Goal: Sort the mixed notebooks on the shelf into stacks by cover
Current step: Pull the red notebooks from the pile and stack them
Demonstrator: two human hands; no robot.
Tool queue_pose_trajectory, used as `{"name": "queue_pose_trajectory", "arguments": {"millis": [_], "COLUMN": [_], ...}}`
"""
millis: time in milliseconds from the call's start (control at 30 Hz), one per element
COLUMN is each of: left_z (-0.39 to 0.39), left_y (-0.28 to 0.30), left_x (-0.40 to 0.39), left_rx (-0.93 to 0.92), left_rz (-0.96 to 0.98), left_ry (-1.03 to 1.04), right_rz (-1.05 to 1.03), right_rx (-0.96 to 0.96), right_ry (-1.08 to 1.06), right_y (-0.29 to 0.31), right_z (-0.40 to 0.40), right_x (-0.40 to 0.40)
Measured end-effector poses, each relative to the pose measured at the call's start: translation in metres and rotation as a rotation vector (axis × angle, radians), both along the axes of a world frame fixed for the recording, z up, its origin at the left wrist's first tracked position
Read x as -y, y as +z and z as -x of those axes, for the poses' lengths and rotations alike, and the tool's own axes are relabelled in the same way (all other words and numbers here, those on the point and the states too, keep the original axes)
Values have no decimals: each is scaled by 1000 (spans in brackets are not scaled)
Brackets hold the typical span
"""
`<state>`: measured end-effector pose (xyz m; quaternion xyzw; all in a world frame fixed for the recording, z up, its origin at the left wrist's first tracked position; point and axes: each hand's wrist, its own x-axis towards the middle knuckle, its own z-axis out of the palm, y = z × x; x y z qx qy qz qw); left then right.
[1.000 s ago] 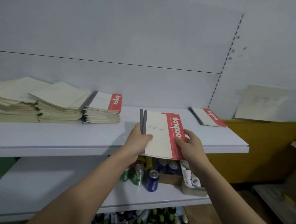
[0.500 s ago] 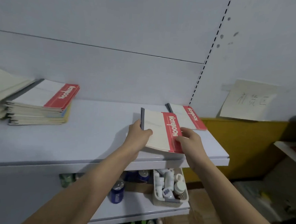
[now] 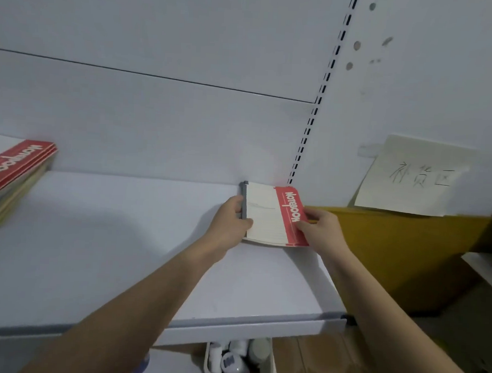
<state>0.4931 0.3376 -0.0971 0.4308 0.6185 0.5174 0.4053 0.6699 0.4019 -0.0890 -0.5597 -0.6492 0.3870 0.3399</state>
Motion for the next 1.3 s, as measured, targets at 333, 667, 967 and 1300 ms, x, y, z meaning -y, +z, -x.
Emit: {"name": "queue_pose_trajectory", "arguments": {"millis": [333,667,967,1300], "left_z": [-33,-36,57,210], "left_y": [2,8,43,80], "left_x": [-12,2,101,299], "left_rx": [-242,-603,-1024,-1076], "left_rz": [131,198,289,469], "left_ry": [-57,56,377,642], "right_rz": [6,-237,-304,-498], "right_rx": [-40,-47,263,505], "right_ry": [285,325,772,922], "right_y": [-34,-8,60,90], "right_z": [-20,-27,69,253], "right_x": [-41,-57,2,157]}}
